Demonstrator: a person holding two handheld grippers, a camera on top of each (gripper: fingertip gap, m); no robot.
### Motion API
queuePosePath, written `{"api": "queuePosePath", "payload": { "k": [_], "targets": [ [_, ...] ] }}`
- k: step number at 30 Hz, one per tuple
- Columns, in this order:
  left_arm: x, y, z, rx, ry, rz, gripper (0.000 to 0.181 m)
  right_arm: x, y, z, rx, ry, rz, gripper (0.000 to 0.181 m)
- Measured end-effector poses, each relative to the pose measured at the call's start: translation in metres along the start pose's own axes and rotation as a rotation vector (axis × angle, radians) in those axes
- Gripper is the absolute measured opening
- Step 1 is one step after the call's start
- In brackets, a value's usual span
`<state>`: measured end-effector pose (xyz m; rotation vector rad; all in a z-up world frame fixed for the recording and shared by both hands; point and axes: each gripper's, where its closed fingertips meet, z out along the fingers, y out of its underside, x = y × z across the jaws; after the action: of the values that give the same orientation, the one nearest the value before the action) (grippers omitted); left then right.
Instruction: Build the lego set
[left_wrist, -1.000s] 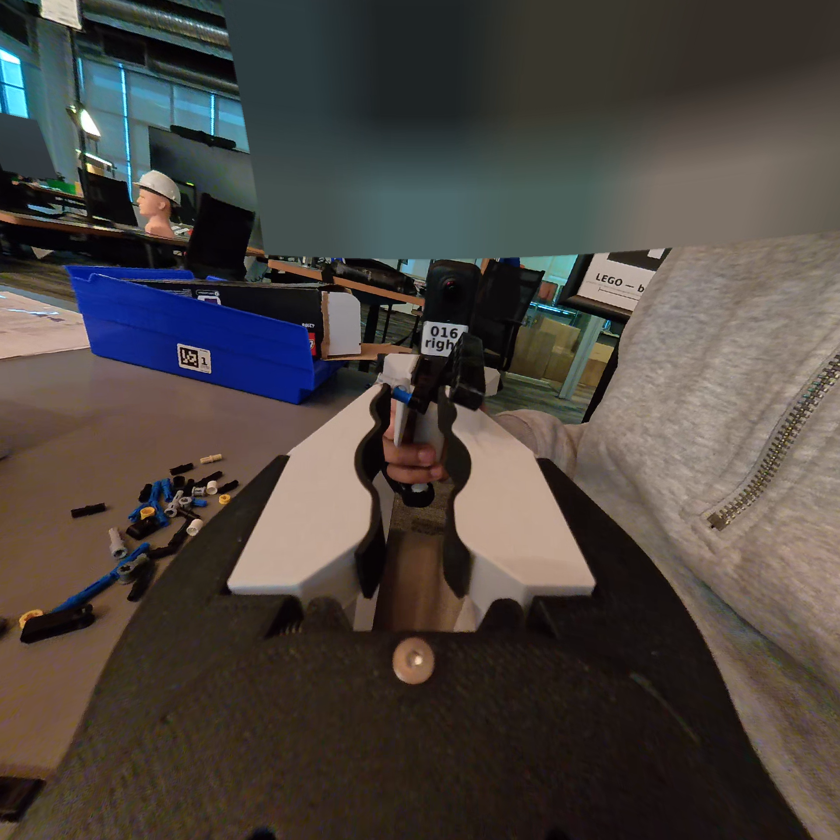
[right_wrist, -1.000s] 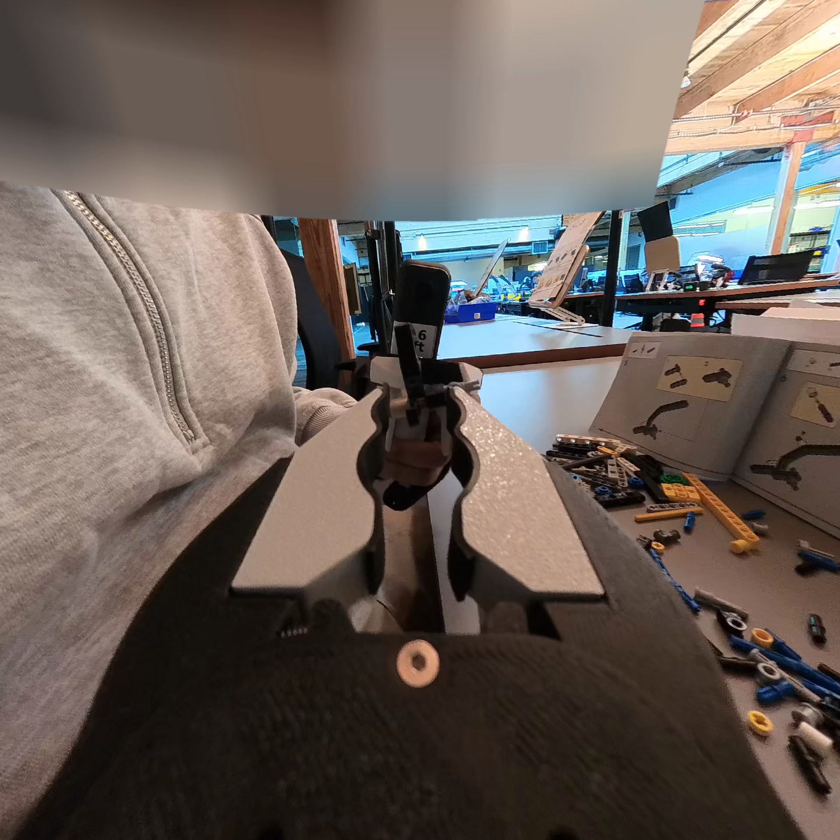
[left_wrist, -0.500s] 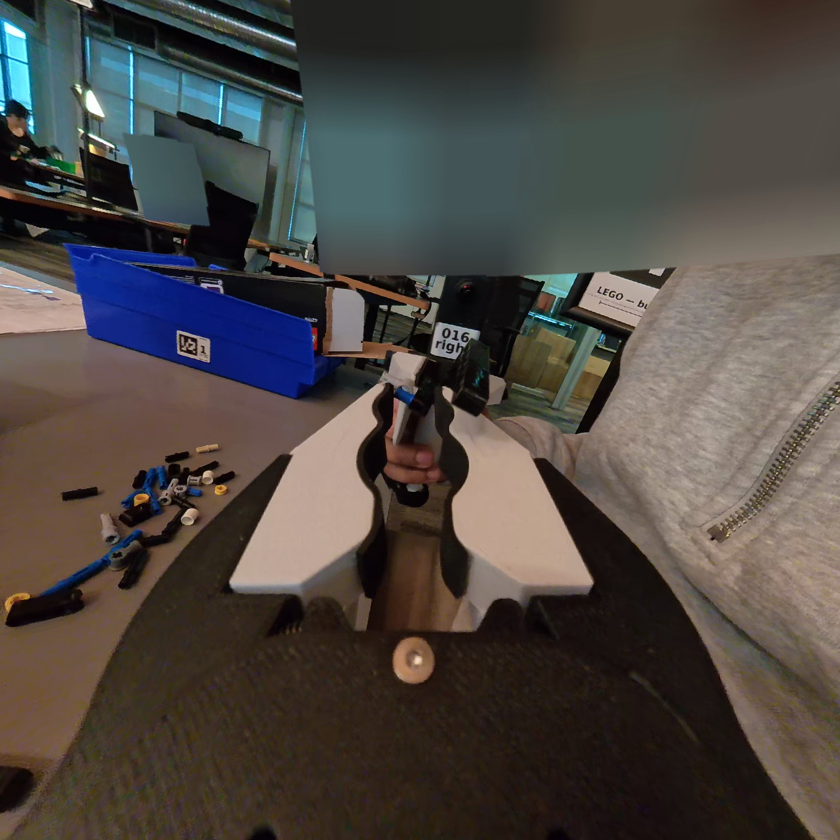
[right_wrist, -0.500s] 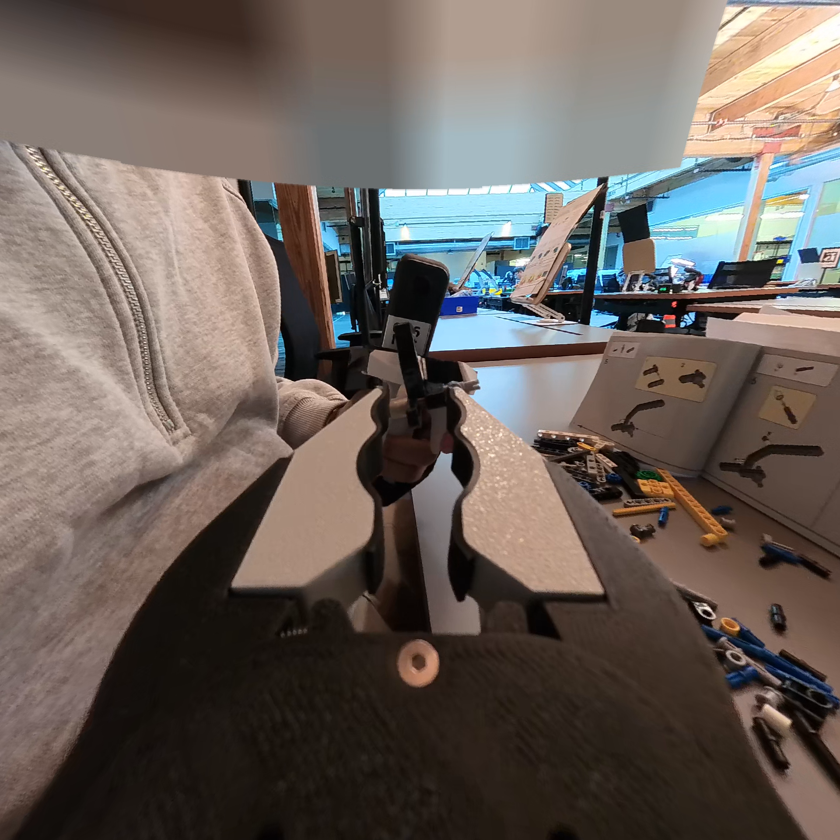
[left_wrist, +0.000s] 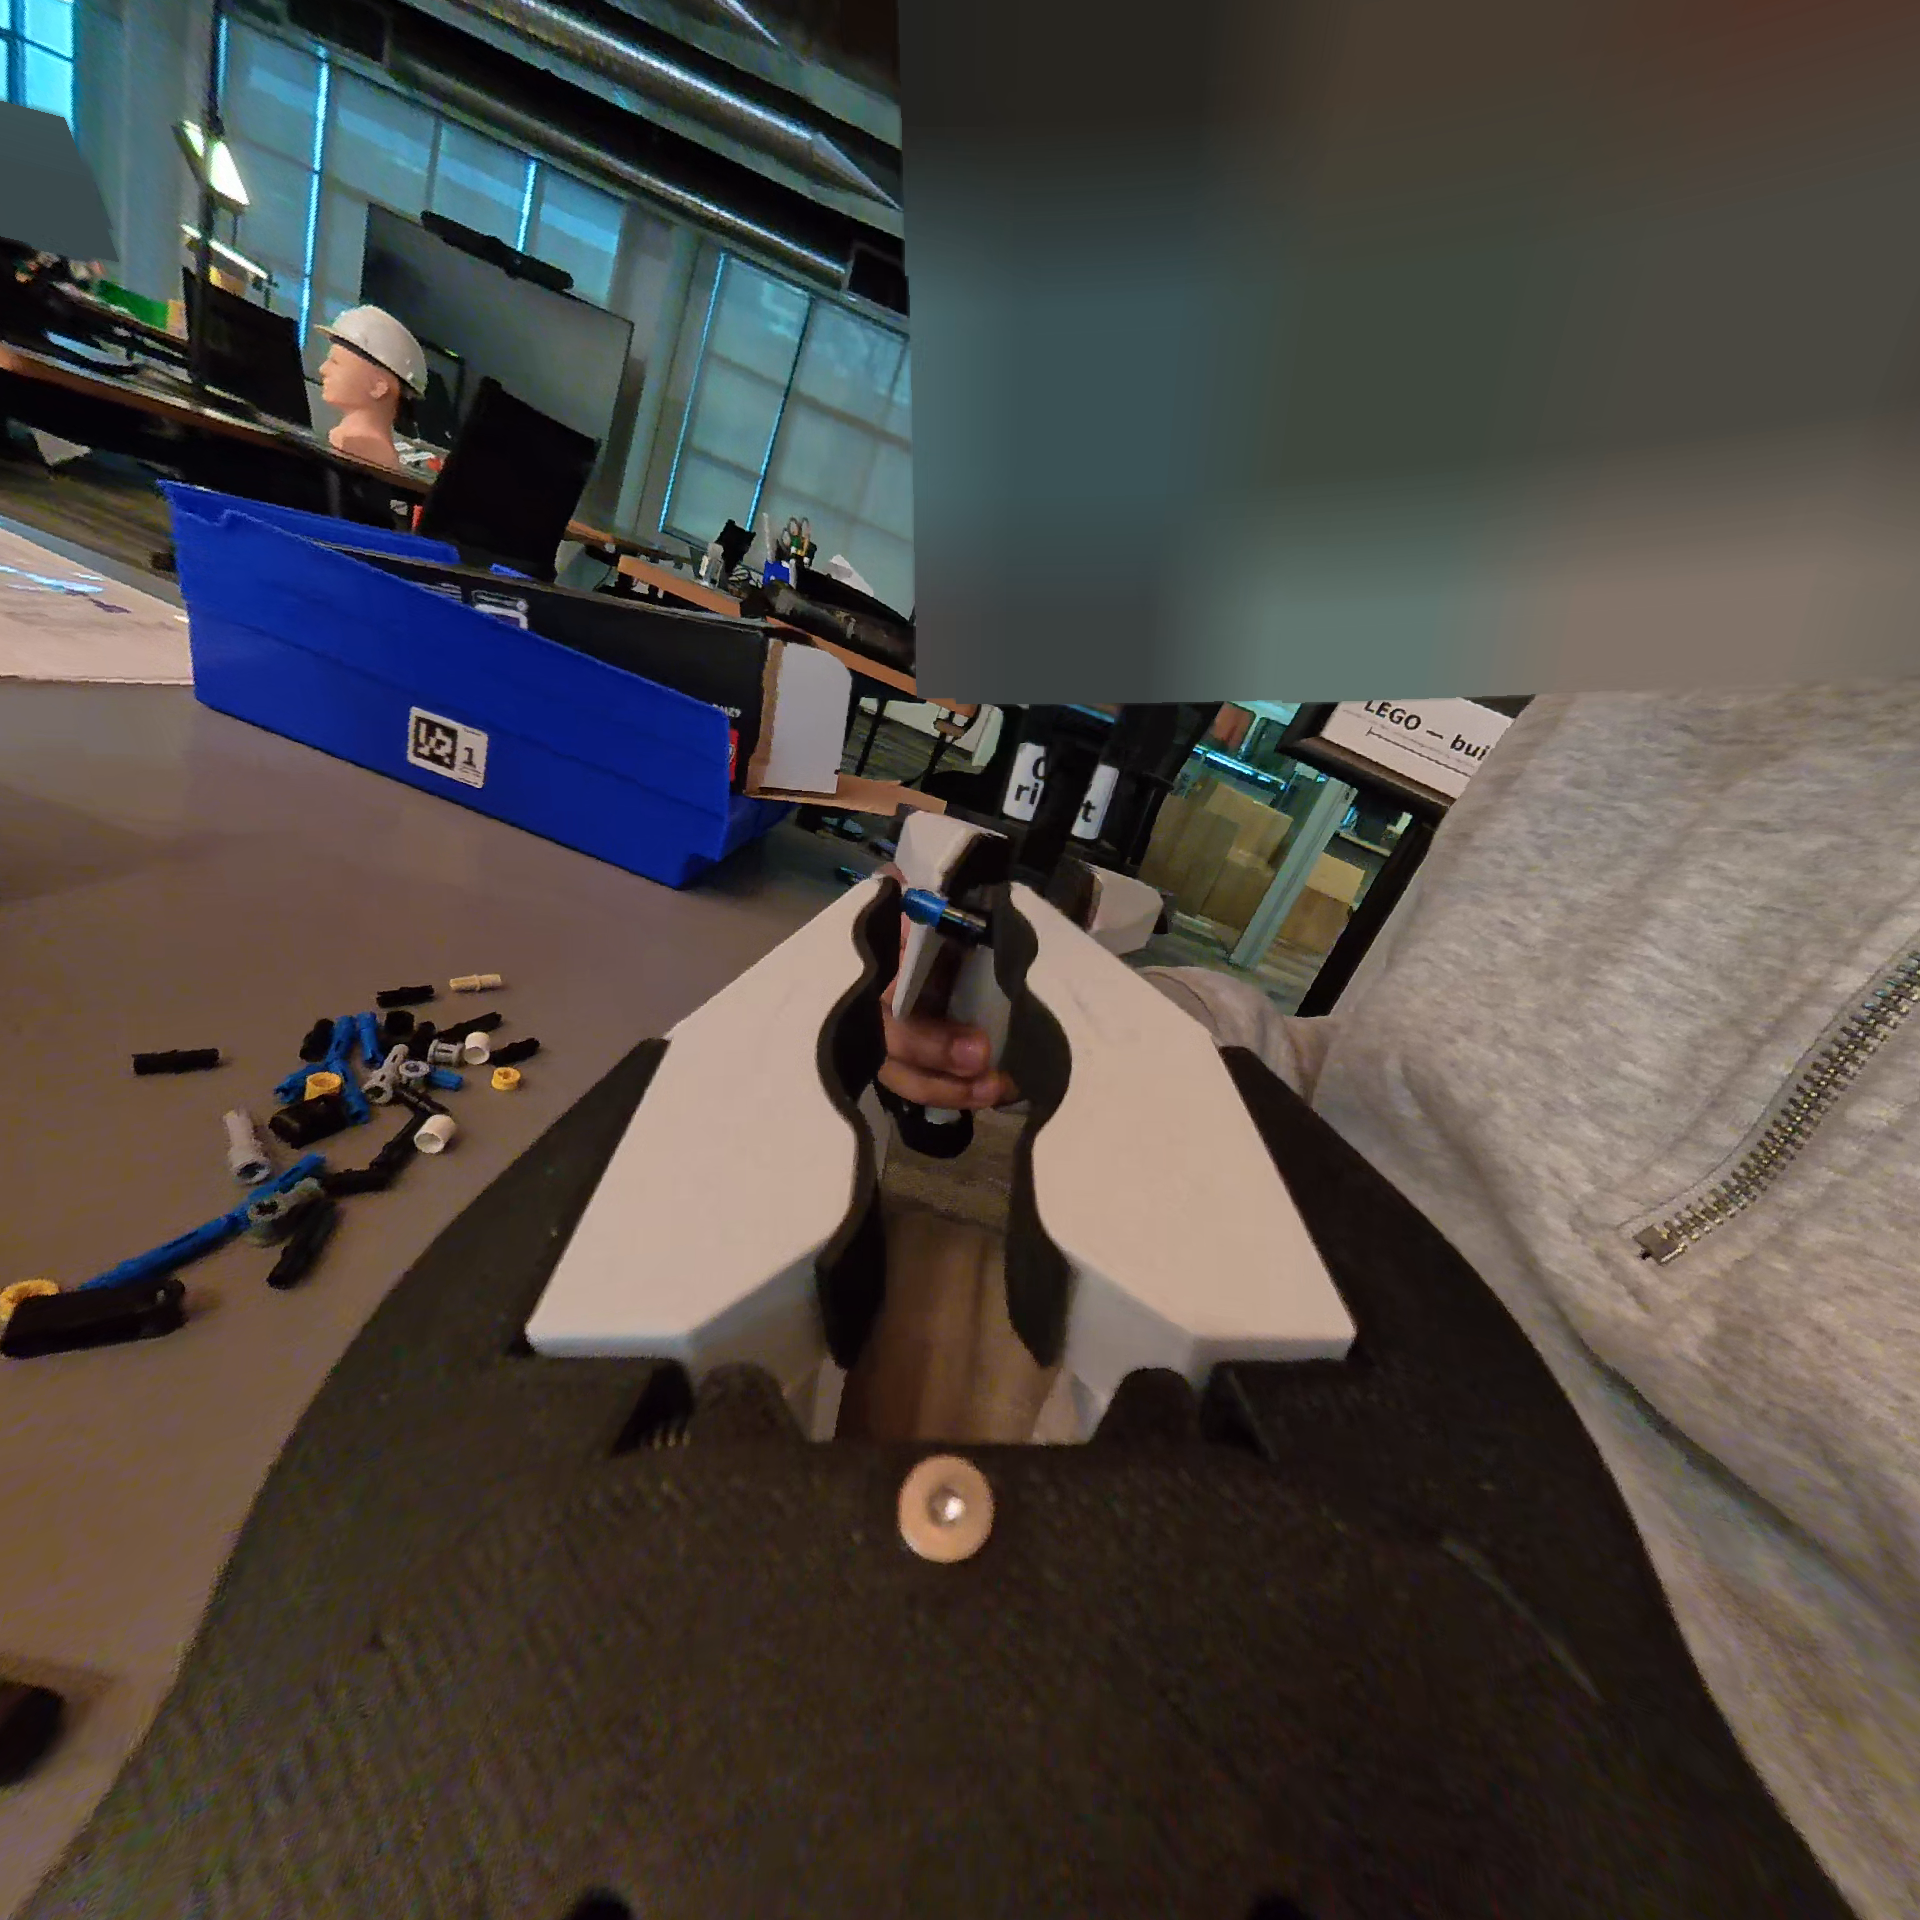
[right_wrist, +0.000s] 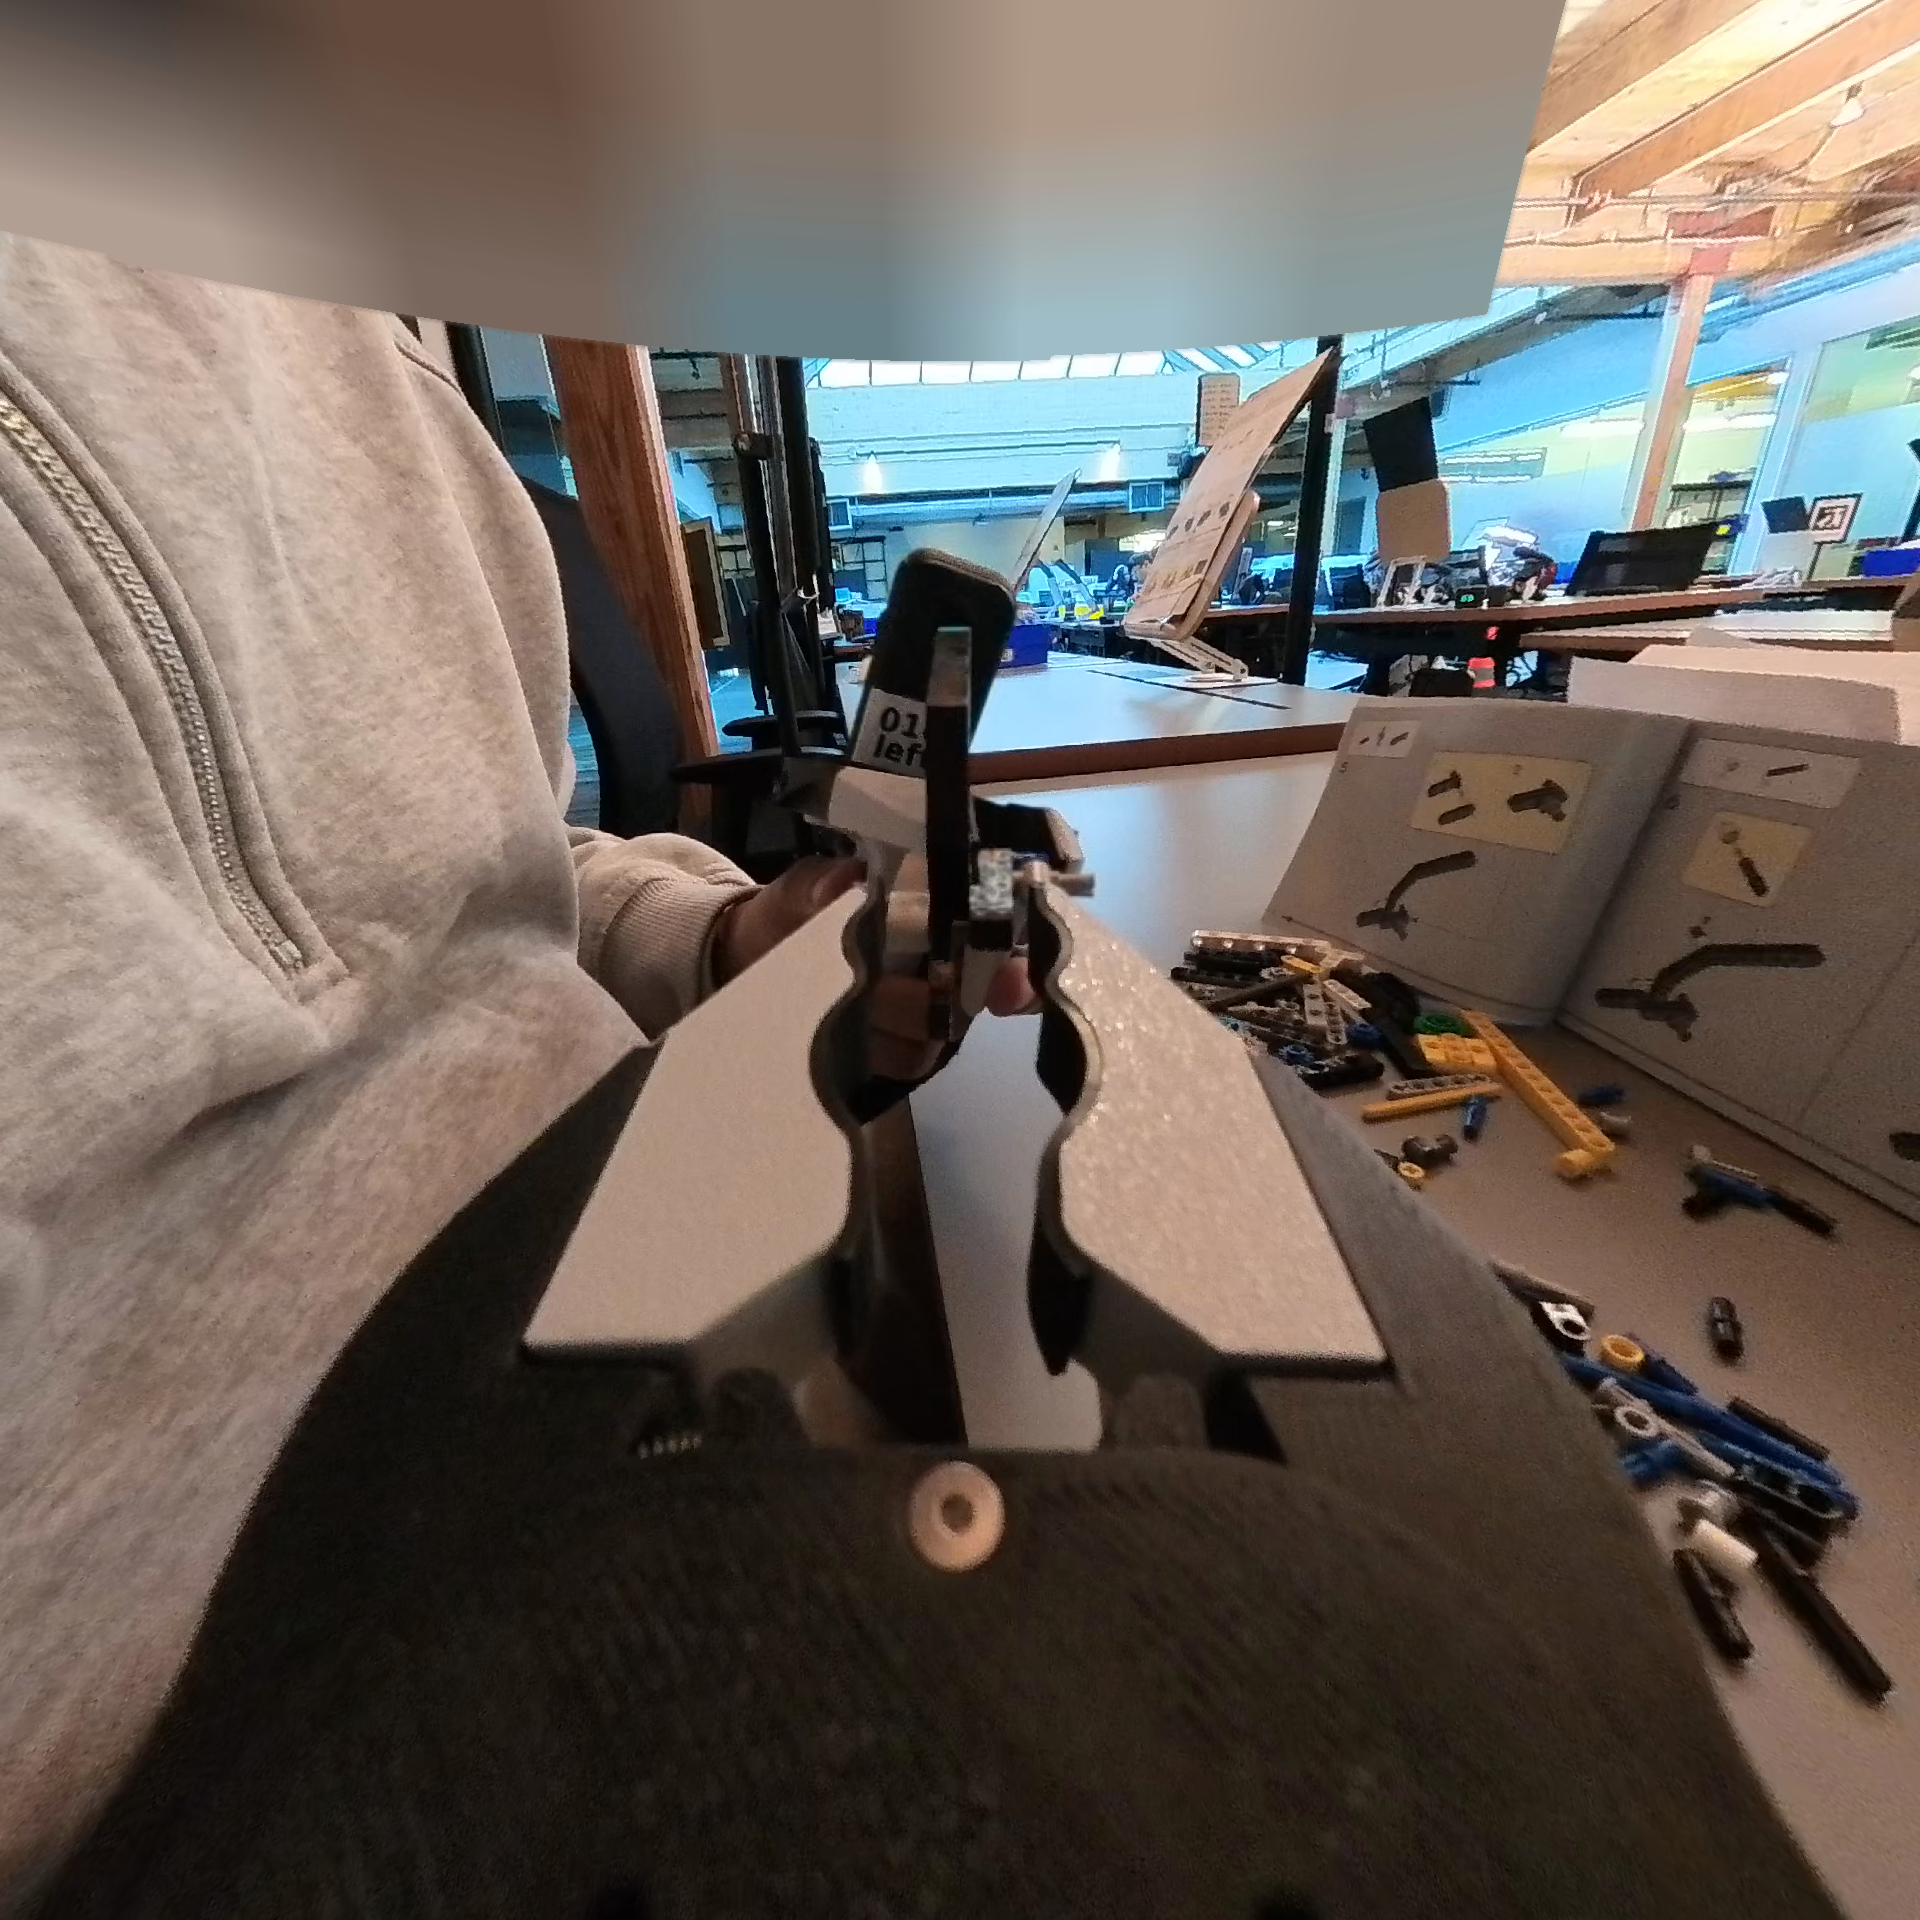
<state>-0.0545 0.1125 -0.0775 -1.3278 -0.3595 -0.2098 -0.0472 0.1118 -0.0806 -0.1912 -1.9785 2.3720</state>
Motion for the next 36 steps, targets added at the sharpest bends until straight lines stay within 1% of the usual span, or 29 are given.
{"api": "queuePosePath", "payload": {
  "k": [6, 11, 12, 18, 20, 22, 25, 30, 33, 36],
  "targets": [
    [-0.003, 0.002, 0.0, 0.013, 0.013, -0.072, 0.014, 0.0, 0.004, 0.002, -0.029, 0.003, -0.01, 0.022],
    [-0.003, 0.0, 0.0, 0.043, 0.039, -0.139, 0.016, 0.001, 0.002, 0.001, -0.026, 0.014, -0.03, 0.02],
    [-0.004, -0.001, 0.0, 0.051, 0.038, -0.158, 0.021, 0.0, 0.001, 0.0, -0.022, 0.015, -0.039, 0.013],
    [-0.005, -0.003, 0.0, 0.082, 0.068, -0.262, 0.018, 0.001, 0.0, 0.0, -0.023, 0.029, -0.065, 0.013],
    [-0.008, -0.001, 0.0, 0.082, 0.056, -0.274, 0.016, 0.002, 0.002, 0.0, -0.04, 0.043, -0.088, 0.013],
    [-0.011, -0.001, -0.001, 0.085, 0.046, -0.282, 0.011, 0.002, 0.003, 0.001, -0.049, 0.048, -0.103, 0.013],
    [-0.013, 0.0, -0.002, 0.079, 0.044, -0.296, 0.01, 0.003, 0.008, 0.002, -0.067, 0.053, -0.1, 0.011],
    [-0.014, 0.003, -0.001, 0.06, 0.024, -0.282, 0.011, 0.001, 0.012, 0.004, -0.084, 0.04, -0.088, 0.008],
    [-0.018, 0.005, -0.001, 0.055, 0.002, -0.288, 0.012, 0.004, 0.013, 0.005, -0.095, 0.056, -0.09, 0.006],
    [-0.018, 0.005, 0.0, 0.056, 0.009, -0.3, 0.015, 0.005, 0.013, 0.005, -0.1, 0.068, -0.102, 0.006]
  ]
}}
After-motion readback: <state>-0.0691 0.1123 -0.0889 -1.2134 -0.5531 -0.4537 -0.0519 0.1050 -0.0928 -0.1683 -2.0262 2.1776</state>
